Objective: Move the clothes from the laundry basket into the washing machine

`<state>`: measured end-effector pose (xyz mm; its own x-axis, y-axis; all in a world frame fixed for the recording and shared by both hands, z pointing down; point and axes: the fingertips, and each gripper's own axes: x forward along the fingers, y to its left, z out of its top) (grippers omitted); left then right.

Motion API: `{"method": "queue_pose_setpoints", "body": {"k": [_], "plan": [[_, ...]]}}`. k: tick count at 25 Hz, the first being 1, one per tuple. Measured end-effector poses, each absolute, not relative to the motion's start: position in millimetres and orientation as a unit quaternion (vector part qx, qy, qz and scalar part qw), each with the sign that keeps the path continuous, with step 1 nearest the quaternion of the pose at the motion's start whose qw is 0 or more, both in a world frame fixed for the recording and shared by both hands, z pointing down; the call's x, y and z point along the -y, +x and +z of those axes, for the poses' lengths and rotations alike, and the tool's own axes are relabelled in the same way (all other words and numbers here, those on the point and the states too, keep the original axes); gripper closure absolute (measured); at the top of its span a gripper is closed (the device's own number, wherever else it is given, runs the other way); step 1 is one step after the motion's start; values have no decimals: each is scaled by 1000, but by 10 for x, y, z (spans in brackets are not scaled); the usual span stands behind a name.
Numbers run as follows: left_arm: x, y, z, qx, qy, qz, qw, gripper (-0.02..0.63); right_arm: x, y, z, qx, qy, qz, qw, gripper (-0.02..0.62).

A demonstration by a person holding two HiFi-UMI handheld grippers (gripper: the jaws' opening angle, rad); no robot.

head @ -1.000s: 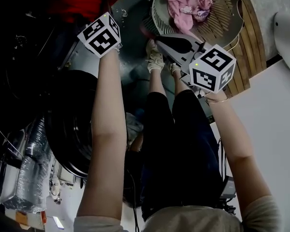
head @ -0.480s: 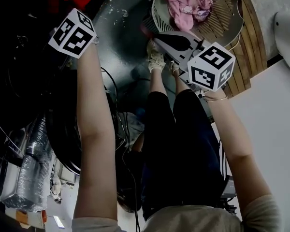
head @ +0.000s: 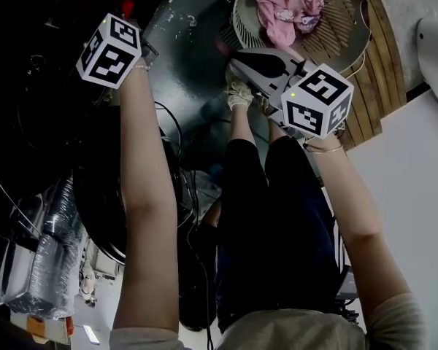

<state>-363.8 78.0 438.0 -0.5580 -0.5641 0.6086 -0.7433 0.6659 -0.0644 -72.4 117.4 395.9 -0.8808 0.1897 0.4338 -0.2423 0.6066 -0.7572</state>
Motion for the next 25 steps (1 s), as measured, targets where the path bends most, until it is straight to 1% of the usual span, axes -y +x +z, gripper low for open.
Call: {"method": "queue_pose_setpoints", "body": {"k": [5, 8, 9, 10, 11, 12, 14, 18, 20, 21, 22, 23, 25], "plan": [[-830, -3259, 4534, 838, 423, 165, 301, 305, -1176, -702, 4002, 861, 21, 445, 246, 574], [-834, -3389, 4758, 837, 405, 186, 318, 309, -1155, -717, 4029, 861, 22, 446, 244, 572], [-829, -3452, 4823, 837, 397, 193, 323, 339, -1144, -718, 4041, 861, 23, 446, 244, 574], [-809, -3506, 4870, 836, 393, 202, 326, 405, -1134, -719, 4057, 861, 24, 446, 244, 574], [-778, -3556, 4897, 835, 392, 212, 323, 450, -1123, -722, 4075, 861, 25, 446, 244, 574], [-738, -3609, 4911, 836, 391, 221, 315, 469, -1114, -730, 4093, 861, 25, 447, 244, 574], [-641, -3735, 4912, 839, 392, 238, 292, 480, -1097, -750, 4122, 860, 26, 447, 244, 573], [-444, -4060, 4680, 859, 387, 241, 233, 480, -1062, -787, 4113, 862, 25, 446, 239, 572], [-371, -4132, 4626, 859, 392, 234, 231, 471, -1035, -791, 4106, 864, 26, 444, 236, 572], [-356, -4110, 4671, 854, 399, 228, 245, 443, -1022, -784, 4108, 864, 28, 444, 235, 574], [-363, -4067, 4730, 848, 405, 219, 262, 395, -1012, -775, 4112, 865, 31, 443, 234, 574], [-390, -4023, 4767, 846, 408, 205, 275, 366, -1005, -767, 4114, 865, 33, 442, 234, 574], [-461, -3937, 4716, 853, 407, 174, 277, 350, -995, -743, 4109, 867, 39, 438, 234, 572]]}}
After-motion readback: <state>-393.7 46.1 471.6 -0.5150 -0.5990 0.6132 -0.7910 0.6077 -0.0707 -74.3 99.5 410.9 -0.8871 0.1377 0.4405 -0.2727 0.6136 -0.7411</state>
